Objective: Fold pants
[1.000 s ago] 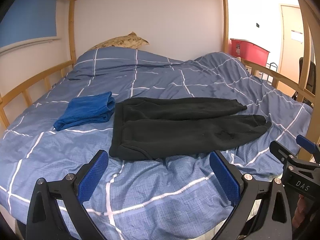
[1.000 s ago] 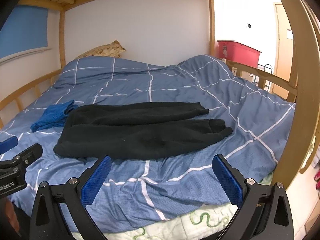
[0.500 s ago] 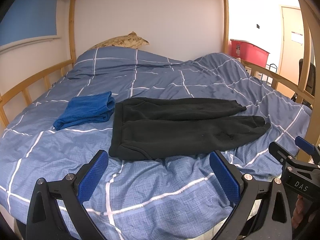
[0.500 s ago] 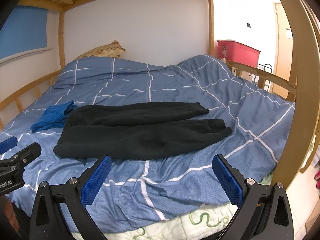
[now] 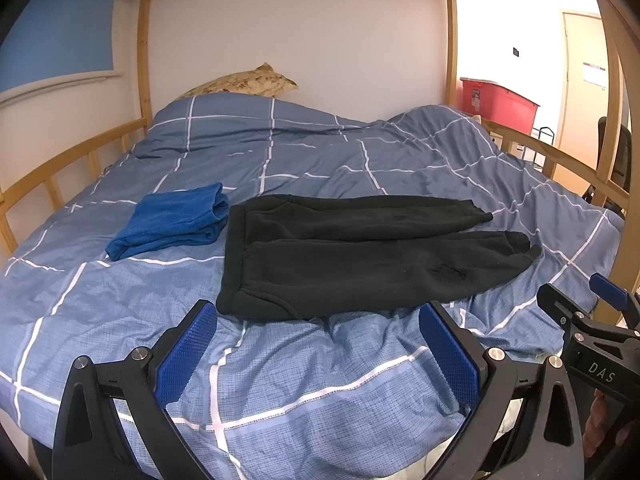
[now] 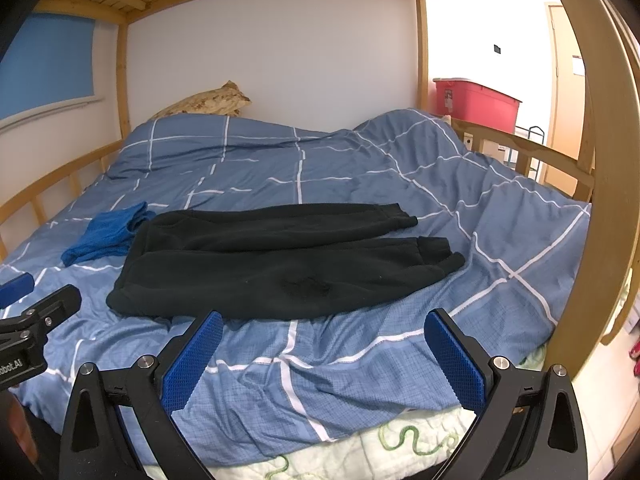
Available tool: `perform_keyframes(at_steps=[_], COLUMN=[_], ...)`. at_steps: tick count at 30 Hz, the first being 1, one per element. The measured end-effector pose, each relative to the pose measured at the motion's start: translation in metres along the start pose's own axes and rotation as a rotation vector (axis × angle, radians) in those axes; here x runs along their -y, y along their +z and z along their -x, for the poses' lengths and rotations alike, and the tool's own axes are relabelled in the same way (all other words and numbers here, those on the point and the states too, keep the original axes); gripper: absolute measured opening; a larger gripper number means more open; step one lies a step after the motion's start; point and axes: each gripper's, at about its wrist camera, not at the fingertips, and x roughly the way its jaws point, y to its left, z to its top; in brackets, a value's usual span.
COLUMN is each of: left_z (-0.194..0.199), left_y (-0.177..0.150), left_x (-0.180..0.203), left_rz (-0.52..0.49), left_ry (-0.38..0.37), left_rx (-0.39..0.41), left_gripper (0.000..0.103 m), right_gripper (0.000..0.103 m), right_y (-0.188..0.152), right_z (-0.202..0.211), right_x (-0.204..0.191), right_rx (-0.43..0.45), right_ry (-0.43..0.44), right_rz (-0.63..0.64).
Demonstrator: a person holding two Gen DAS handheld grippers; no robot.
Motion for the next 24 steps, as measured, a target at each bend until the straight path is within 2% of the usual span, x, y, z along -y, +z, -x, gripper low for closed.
perform_keyframes(at_steps=[24], left_z=[-0.0044], left_y=[-0.0014], left_x=[0.0018], left_rz=[0.0], left_ry=[-0.008], left_rx=[-0.012], left_gripper=[0.103], right_gripper=[0.102], right_y=[-0.0008], right_z=[-0.0029], right_x=[0.0047], right_rx=[-0.007], right_ry=[0.002], right_rz=[-0.008])
